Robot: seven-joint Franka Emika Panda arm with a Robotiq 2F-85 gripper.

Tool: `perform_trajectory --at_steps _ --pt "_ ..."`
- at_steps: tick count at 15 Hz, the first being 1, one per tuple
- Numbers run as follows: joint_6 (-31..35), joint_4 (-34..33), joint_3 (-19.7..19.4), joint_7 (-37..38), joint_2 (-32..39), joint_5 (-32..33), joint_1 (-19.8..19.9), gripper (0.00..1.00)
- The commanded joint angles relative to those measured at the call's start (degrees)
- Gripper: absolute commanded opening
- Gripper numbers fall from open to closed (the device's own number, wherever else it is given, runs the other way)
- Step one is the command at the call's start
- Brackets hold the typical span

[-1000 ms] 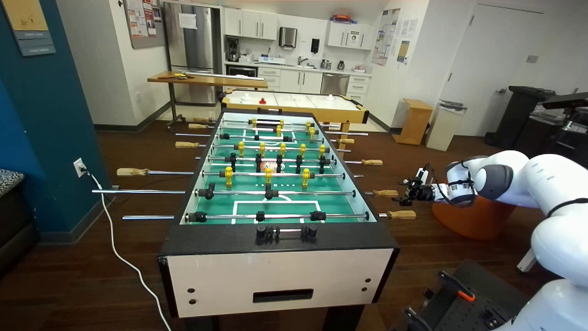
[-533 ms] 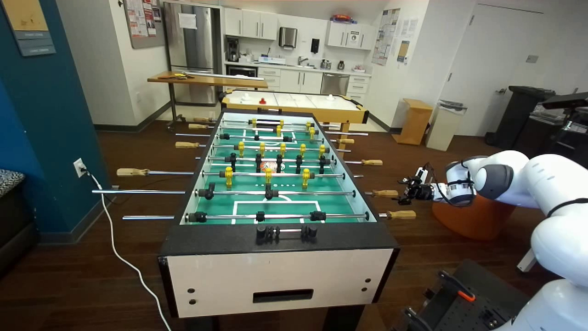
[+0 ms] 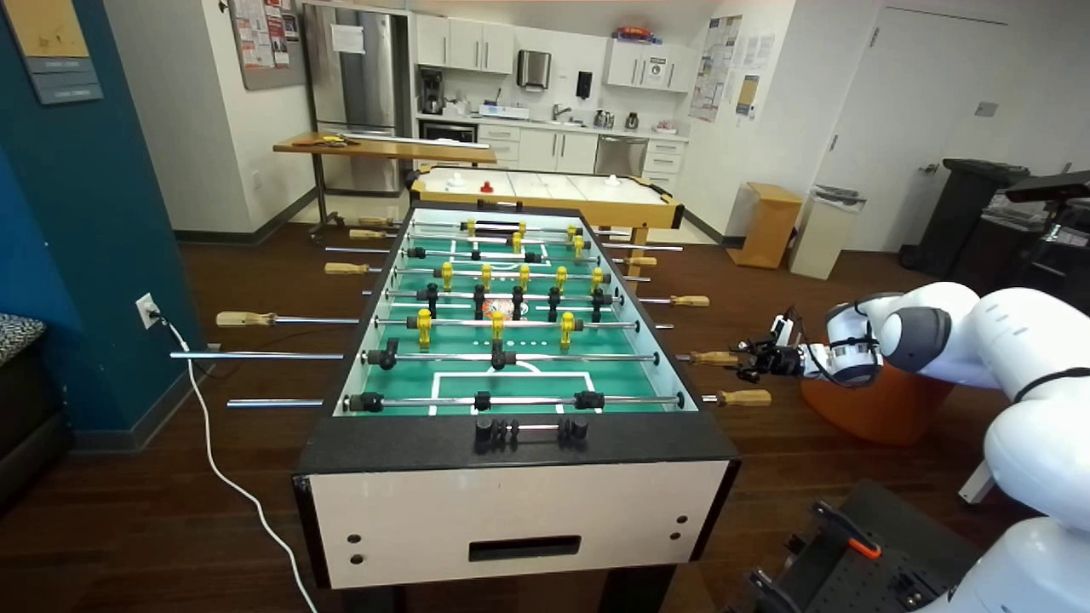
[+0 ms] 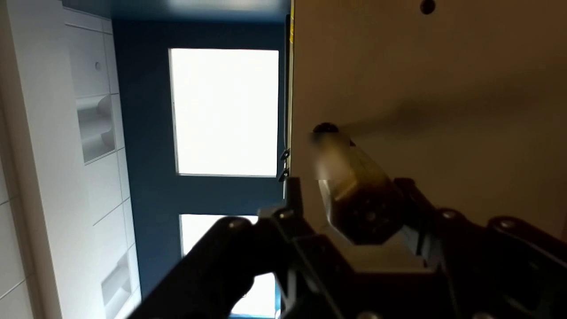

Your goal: Turn the second rod from you anti clockwise

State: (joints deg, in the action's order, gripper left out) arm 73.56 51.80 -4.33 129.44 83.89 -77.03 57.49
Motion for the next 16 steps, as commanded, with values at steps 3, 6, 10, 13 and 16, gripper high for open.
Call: perform_trajectory --at_steps 3,6,10,13,16 --pt "-0.9 0.06 2.0 0.48 -0.71 -0.54 1.23 0.14" --pt "-3.14 -0.82 2.89 -4.71 -0.34 -0.56 2.33 0.14" --pt "-3.37 -1.58 2.02 -14.35 -0.37 1.31 1.95 0.14" --pt "-3.02 -1.64 1.01 -21.47 -0.79 2.72 1.33 0.14" --pt "-2.32 -1.28 0.23 -27.97 -1.54 3.83 0.93 0.14"
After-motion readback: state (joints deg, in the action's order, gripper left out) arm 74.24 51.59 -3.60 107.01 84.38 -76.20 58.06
